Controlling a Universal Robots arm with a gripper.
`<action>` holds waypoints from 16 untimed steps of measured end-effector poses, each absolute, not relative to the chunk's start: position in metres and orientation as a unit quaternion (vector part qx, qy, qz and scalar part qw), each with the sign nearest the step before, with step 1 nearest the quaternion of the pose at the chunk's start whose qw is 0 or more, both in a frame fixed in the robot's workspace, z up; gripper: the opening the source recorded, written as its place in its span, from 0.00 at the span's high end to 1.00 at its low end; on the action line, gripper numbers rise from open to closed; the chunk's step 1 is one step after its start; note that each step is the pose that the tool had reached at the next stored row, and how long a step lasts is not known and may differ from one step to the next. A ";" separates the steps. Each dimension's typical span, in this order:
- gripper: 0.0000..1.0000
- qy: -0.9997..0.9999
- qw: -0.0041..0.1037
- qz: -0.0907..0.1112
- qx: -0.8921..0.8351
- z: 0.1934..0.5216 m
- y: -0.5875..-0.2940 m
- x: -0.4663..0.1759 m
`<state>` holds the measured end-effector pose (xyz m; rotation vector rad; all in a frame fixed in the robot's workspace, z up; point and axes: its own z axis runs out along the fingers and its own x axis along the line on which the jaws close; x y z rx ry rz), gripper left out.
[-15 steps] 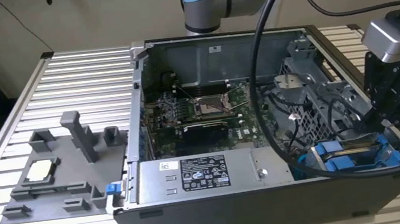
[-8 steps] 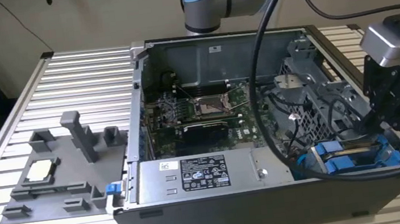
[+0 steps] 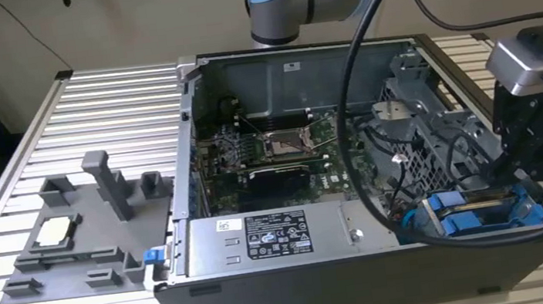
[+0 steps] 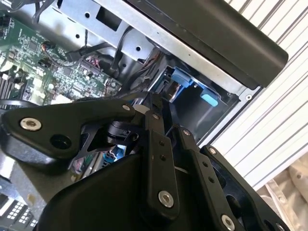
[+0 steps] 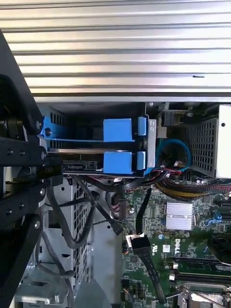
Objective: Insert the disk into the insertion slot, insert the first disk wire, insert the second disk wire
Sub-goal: 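Insert the first disk wire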
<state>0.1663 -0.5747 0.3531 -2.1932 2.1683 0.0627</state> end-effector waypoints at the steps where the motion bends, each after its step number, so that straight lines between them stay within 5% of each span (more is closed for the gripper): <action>1: 0.81 0.703 0.028 0.020 -0.710 0.353 -0.575 0.166; 16: 0.81 0.703 0.029 0.021 -0.710 0.345 -0.575 0.167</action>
